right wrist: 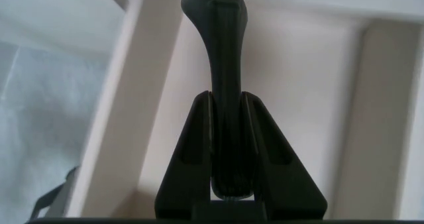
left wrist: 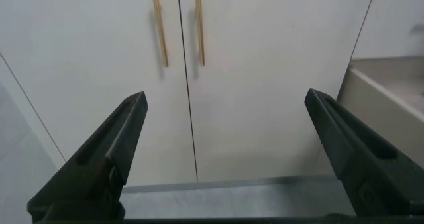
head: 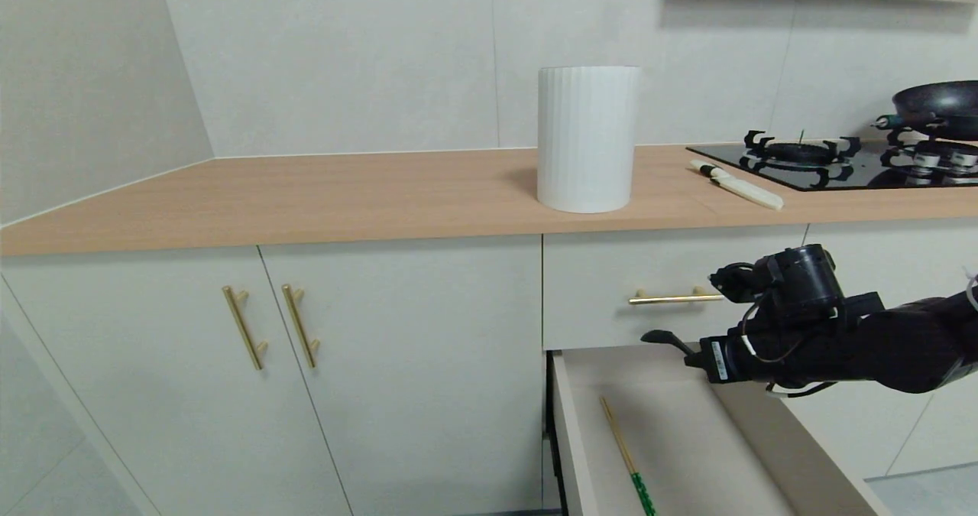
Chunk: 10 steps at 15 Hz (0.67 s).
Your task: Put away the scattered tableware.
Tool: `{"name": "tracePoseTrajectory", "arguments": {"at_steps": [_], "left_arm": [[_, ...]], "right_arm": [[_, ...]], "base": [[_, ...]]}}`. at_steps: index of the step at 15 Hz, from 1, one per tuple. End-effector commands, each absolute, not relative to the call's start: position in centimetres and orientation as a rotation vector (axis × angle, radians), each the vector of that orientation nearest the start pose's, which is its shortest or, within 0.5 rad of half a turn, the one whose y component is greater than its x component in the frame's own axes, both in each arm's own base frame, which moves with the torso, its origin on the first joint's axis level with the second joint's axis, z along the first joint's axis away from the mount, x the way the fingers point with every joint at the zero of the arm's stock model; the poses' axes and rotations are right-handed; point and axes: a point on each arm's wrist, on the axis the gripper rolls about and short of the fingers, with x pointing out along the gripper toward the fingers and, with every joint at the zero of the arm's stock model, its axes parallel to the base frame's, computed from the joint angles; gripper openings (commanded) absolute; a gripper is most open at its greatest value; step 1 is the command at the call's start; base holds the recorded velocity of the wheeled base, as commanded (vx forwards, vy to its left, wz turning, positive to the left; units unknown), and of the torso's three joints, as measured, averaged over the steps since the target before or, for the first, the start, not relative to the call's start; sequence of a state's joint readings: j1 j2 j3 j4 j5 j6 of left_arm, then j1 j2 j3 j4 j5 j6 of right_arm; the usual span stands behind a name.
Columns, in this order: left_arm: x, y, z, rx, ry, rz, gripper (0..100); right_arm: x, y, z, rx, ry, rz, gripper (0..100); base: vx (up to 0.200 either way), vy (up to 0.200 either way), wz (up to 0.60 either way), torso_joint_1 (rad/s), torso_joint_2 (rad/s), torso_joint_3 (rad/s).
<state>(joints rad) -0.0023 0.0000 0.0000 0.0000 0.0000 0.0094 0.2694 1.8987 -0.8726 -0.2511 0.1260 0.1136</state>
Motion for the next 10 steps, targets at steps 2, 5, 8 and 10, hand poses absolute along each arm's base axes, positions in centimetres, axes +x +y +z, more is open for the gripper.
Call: {"name": "tracePoseTrajectory", "arguments": {"at_steps": [2,5,8,10], "left_arm": [[-2.3,0.0,7.5,0.009,0.0,-0.002,100],[-2.3,0.0,7.5,0.009,0.0,-0.003,100],[-2.3,0.0,7.5,0.009,0.0,-0.003,100],[-2.3,0.0,7.5,0.009,0.0,-0.003,100]], "right_arm": [[31.5,9.0,9.5,0.049,0.811,0.329,0],[31.7,9.1,8.9,0.048,0.819,0.329,0],[32.4,9.1,7.4,0.047,0.837,0.322,0],[33.2,9.1,6.0,0.047,0.841,0.31,0]], "base": [[0.0,0.0,0.0,0.016,0.03,-0.006],[0.0,0.0,0.0,0.0,0.0,0.0],[0.0,0.0,0.0,-0.043,0.06,0.035],[0.0,0.0,0.0,-0.058,0.12,0.073]]}}
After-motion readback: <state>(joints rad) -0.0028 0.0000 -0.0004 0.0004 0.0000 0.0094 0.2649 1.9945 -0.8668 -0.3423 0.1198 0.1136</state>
